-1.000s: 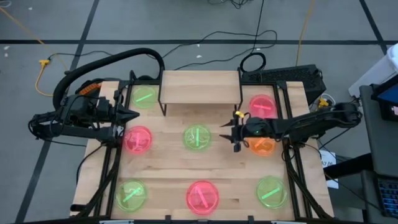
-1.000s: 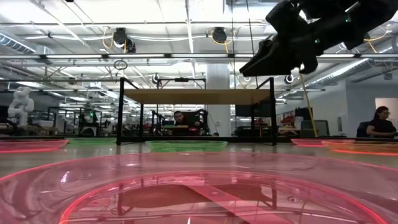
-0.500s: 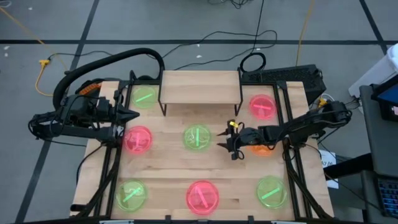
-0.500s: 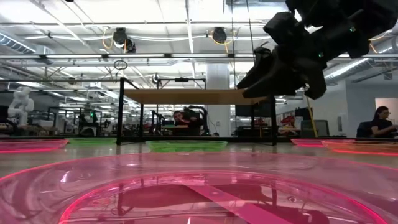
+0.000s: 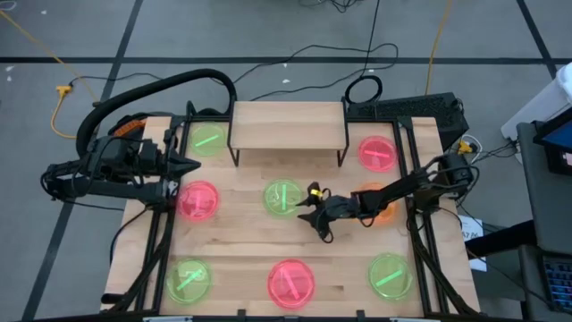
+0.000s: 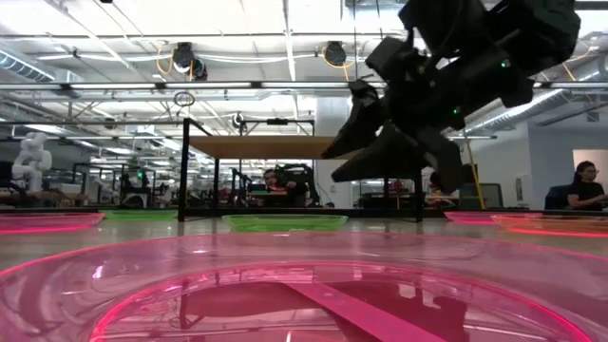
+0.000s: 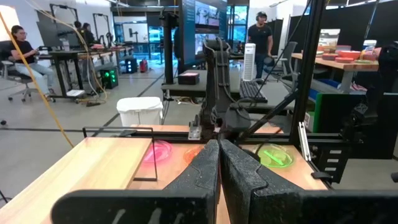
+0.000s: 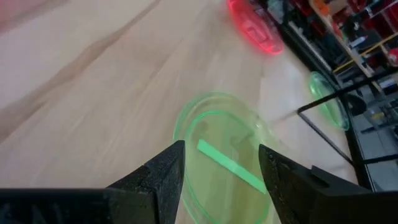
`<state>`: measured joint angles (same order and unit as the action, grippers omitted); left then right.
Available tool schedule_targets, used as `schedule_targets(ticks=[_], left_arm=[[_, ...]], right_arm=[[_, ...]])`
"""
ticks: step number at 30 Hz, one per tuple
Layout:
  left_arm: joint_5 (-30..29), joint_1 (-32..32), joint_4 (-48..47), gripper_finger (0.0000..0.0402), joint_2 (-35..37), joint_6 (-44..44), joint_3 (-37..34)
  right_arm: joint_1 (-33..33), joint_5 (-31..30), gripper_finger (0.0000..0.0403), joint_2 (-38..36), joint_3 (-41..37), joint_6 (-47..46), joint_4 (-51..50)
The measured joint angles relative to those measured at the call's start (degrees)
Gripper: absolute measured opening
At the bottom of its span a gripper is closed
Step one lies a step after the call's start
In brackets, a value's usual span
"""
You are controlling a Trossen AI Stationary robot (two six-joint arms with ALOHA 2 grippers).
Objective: Place and stack plates onto a shelf
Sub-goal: Put the green plate on the shelf
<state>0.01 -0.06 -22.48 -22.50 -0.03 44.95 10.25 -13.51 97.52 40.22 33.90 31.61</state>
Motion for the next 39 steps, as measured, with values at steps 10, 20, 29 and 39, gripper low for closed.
schedule_targets(ticks=[10, 20, 29, 39], left_arm=[[0.0, 0.0, 0.0, 0.0021, 0.0, 0.0, 0.0], [0.0, 0.0, 0.0, 0.0021, 0.0, 0.0, 0.0], [0.0, 0.0, 0.0, 0.0021, 0.0, 0.0, 0.0], [0.0, 0.0, 0.0, 0.0021, 0.0, 0.0, 0.0]], right_arm=[[-0.1, 0.3, 0.0181, 4.7, 1.8, 0.1, -4.9], [-3.1, 0.2, 0.0181, 6.6, 1.8, -0.2, -5.1], [-4.3, 0.3, 0.0175, 6.6, 1.9, 1.6, -5.2], [-4.4, 1.6, 0.0096, 6.6, 1.9, 1.7, -6.0]])
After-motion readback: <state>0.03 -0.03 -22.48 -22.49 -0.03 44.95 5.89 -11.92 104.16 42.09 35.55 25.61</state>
